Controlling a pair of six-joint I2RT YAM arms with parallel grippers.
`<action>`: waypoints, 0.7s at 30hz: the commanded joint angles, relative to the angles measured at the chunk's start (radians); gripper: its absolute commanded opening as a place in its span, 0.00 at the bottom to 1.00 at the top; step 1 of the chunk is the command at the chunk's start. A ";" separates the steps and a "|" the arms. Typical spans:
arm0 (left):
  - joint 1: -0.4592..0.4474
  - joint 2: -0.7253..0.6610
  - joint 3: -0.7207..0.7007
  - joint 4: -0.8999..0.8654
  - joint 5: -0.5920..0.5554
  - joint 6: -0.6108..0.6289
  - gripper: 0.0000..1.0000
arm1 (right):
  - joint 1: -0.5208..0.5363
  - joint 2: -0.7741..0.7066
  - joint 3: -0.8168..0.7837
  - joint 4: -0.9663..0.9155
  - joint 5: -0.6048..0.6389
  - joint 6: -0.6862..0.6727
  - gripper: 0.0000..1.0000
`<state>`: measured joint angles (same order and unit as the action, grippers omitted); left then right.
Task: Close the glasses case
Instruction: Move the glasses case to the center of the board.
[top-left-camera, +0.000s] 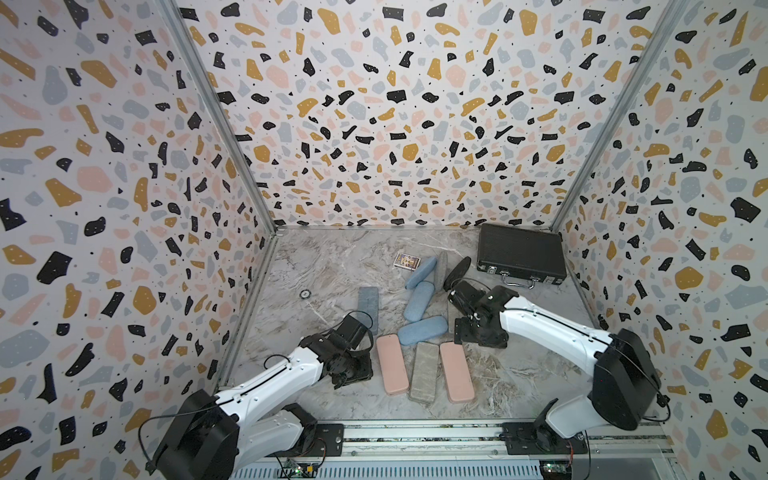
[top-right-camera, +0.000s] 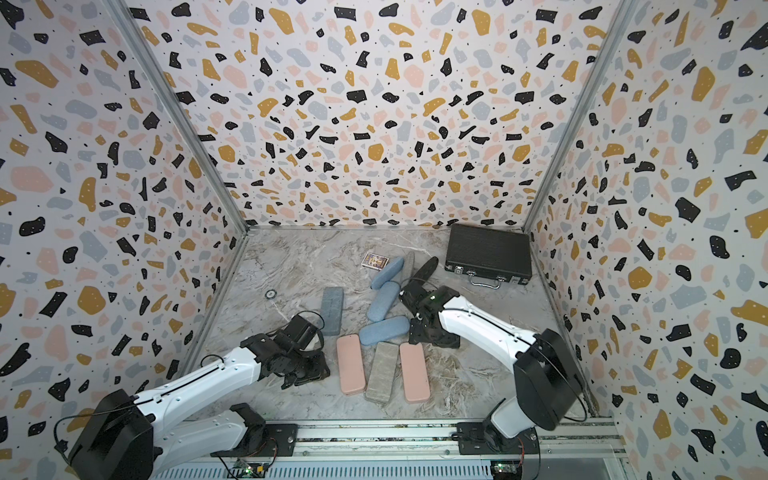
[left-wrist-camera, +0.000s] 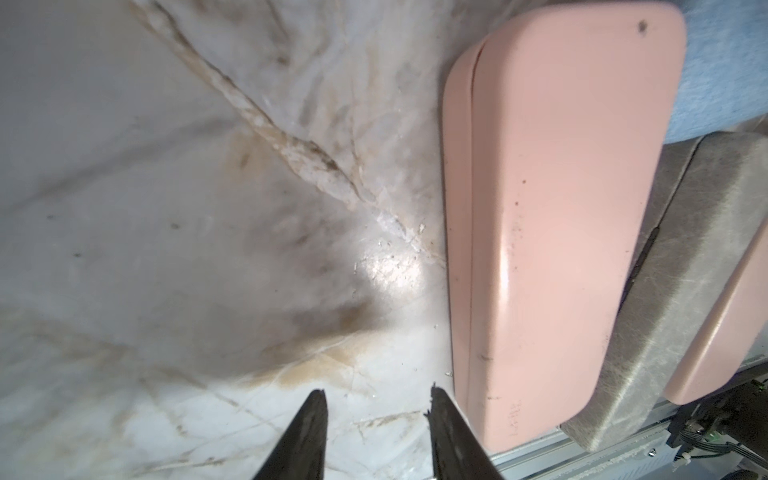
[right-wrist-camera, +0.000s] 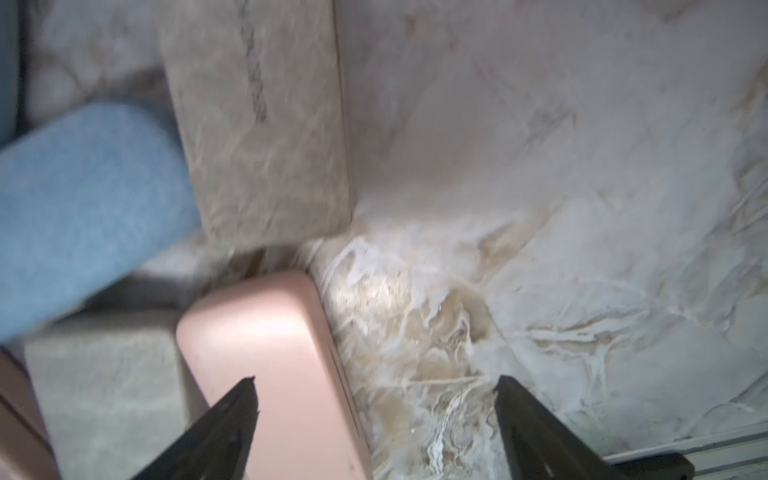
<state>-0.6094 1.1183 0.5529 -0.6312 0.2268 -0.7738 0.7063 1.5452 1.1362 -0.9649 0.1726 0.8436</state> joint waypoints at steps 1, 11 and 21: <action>-0.003 0.020 0.032 0.002 -0.007 0.015 0.42 | -0.064 0.117 0.101 0.010 0.006 -0.178 0.92; -0.004 0.072 0.039 0.029 -0.004 0.015 0.42 | -0.159 0.340 0.329 0.055 -0.084 -0.275 0.92; -0.003 0.092 0.033 0.041 -0.006 0.019 0.42 | -0.174 0.468 0.418 0.054 -0.116 -0.287 0.92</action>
<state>-0.6098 1.2037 0.5640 -0.5987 0.2268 -0.7723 0.5381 1.9953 1.5257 -0.8856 0.0689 0.5690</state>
